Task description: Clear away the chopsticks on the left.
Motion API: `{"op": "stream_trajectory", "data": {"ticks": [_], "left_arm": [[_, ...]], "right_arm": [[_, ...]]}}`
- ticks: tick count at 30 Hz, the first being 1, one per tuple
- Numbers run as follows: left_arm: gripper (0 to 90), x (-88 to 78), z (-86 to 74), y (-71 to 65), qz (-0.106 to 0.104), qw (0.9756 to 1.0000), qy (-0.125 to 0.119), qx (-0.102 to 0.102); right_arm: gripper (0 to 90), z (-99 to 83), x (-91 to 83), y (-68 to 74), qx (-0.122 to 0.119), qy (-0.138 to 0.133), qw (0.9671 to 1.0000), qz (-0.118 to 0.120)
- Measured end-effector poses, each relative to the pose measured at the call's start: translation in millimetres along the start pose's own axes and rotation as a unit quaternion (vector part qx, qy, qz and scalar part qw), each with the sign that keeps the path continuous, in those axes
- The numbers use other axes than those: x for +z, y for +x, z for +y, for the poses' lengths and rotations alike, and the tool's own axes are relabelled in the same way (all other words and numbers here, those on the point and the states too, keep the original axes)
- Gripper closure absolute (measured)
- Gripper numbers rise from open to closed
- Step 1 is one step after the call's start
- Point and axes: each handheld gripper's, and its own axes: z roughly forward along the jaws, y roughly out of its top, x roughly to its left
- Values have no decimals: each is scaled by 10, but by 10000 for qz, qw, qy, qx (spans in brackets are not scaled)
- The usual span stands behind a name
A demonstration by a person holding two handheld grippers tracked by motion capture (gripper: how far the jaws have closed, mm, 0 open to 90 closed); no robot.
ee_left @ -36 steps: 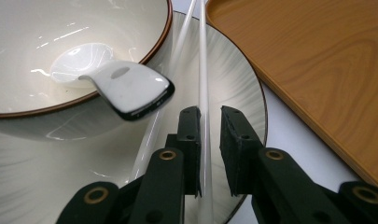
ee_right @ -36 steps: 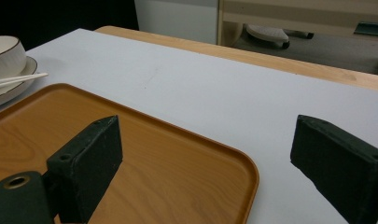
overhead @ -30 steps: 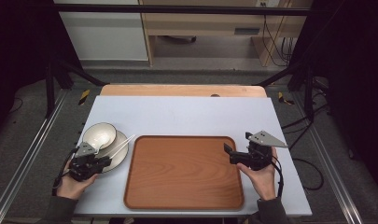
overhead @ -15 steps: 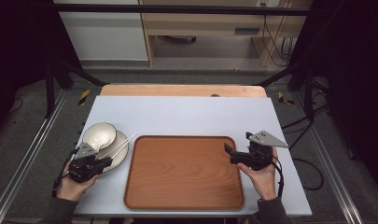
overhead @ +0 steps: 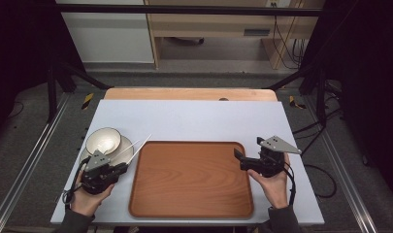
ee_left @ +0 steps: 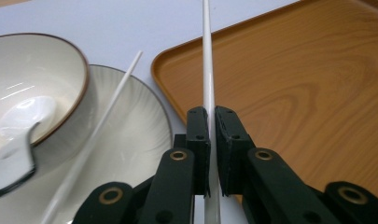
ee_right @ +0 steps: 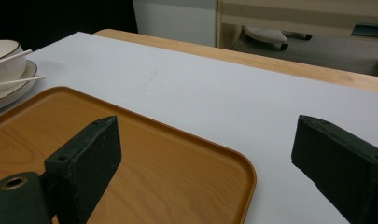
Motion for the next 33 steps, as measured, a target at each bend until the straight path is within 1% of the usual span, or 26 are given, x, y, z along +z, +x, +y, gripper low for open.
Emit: {"op": "stream_trajectory", "data": {"ticks": [2,3,5,8,10,11,13,14,16,20,21,22,24,25,26,27,28,29,30,33], "left_arm": [[844,18,18,-81,30,10000,-41,-19],[844,28,30,-129,88,9999,-58,-9],[844,40,47,-180,180,9998,-68,24],[844,75,82,-225,234,9996,-96,-137],[844,99,114,-244,304,9992,-128,-243],[844,107,133,-253,306,9990,-141,-293],[844,127,175,-269,362,9985,-167,-370],[844,145,198,-285,368,9981,-206,-440],[844,178,241,-324,434,9980,-206,-418],[844,221,308,-407,573,9969,-243,-482],[844,223,322,-429,617,9967,-237,-463],[844,230,328,-446,667,9960,-261,-531],[844,239,335,-466,689,9951,-300,-647],[844,242,332,-483,707,9942,-348,-734],[844,241,326,-494,732,9937,-370,-760],[844,245,312,-519,762,9927,-426,-837],[844,247,297,-534,755,9922,-446,-883],[844,251,274,-556,797,9912,-477,-938],[844,254,264,-565,829,9908,-496,-951],[843,251,177,-598,876,9876,-567,-1176]], "right_arm": [[84,0,0,1,-1,5,10000,3],[84,-2,3,0,-6,9,10000,-13],[84,-2,3,1,0,7,10000,-31],[84,0,0,1,23,-10,10000,-29],[84,1,-3,6,44,-20,10000,-31],[84,5,-4,19,38,-15,10000,0],[84,7,-3,22,24,-19,10000,-19],[84,12,-1,28,29,-34,10000,-1],[83,13,-1,30,34,-32,10000,5],[79,14,-12,13,30,-51,10000,-15],[80,14,-17,10,53,-50,10000,-8],[80,13,-20,4,42,-72,10000,-11],[80,14,-21,4,48,-68,10000,-7],[80,14,-20,5,45,-68,10000,-9],[79,15,-20,5,45,-68,10000,-5],[80,15,-22,7,51,-69,10000,3],[80,16,-22,10,52,-70,10000,5],[80,17,-21,11,51,-71,10000,10],[80,16,-18,11,43,-71,10000,9],[80,15,-15,11,60,-59,10000,21]]}}
